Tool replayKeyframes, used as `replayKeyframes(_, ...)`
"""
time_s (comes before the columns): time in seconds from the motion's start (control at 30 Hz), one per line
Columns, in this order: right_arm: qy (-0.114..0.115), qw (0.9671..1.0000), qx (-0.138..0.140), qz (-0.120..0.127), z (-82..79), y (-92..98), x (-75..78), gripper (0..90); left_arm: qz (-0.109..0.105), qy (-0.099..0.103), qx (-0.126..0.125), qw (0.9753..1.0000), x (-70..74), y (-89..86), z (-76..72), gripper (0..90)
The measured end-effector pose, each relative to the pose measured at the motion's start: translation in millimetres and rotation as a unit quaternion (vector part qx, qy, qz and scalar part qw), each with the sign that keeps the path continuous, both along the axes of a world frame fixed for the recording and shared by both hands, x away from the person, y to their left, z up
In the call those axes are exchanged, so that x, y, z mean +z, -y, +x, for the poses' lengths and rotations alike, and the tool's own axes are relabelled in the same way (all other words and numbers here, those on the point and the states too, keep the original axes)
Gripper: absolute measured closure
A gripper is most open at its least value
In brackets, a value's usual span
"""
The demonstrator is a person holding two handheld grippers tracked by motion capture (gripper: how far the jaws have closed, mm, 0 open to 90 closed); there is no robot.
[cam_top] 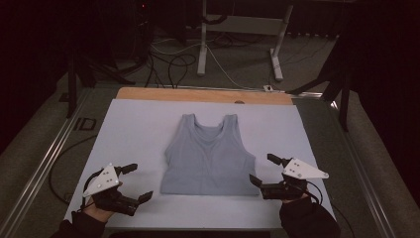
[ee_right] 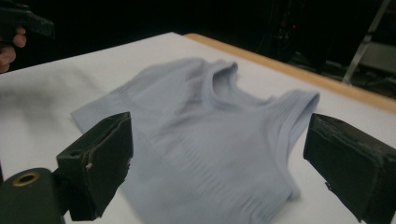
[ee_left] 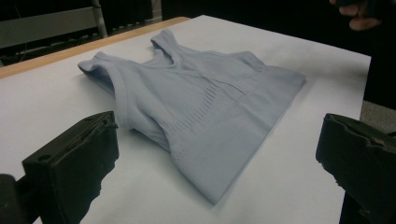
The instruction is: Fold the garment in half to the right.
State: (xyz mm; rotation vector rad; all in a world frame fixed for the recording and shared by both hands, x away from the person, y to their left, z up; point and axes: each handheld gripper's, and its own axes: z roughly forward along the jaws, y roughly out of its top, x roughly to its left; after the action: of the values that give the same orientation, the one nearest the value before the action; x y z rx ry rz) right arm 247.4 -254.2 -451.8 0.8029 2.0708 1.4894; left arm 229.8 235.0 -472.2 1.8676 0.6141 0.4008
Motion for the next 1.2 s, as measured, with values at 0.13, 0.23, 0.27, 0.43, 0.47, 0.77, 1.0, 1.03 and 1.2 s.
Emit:
replayKeyframes(0.13, 0.012, 0.9999, -0.004, 0.005, 5.3, -1.7, 13.0, 8.5, -0.003, -0.003, -0.002, 1.0000, 6.9, 0.4, 2.6, 0.0)
replayKeyframes(0.23, 0.020, 0.9998, -0.002, 0.000, 9.6, -4.3, 20.3, 8.5, 0.000, -0.003, -0.003, 1.0000, 15.5, 1.5, 6.2, 0.0)
replayKeyframes(0.27, 0.021, 0.9998, 0.000, 0.000, 11.2, -5.7, 22.1, 8.5, 0.002, -0.003, -0.005, 1.0000, 17.5, 2.0, 6.9, 0.0)
replayKeyframes(0.43, 0.024, 0.9996, 0.009, -0.007, 22.2, -15.1, 28.7, 8.5, 0.013, -0.013, -0.001, 0.9998, 23.5, 5.6, 10.2, 0.0)
replayKeyframes(0.47, 0.024, 0.9996, 0.012, -0.005, 24.9, -17.3, 29.7, 8.5, 0.015, -0.013, -0.001, 0.9998, 24.1, 6.3, 10.9, 0.0)
replayKeyframes(0.77, 0.028, 0.9990, 0.035, -0.008, 42.4, -41.7, 36.7, 8.5, 0.016, -0.021, 0.005, 0.9996, 26.1, 9.9, 16.6, 0.0)
replayKeyframes(1.0, 0.029, 0.9979, 0.056, -0.013, 63.7, -69.7, 39.4, 8.5, 0.027, -0.033, 0.019, 0.9989, 22.6, 16.4, 22.0, 0.0)
replayKeyframes(1.03, 0.029, 0.9979, 0.057, -0.011, 66.3, -72.6, 38.9, 8.5, 0.033, -0.042, 0.024, 0.9983, 20.6, 19.5, 23.4, 0.0)
replayKeyframes(1.2, 0.027, 0.9976, 0.062, -0.010, 75.3, -82.9, 37.3, 8.5, 0.036, -0.054, 0.044, 0.9969, 15.3, 24.6, 27.6, 0.0)
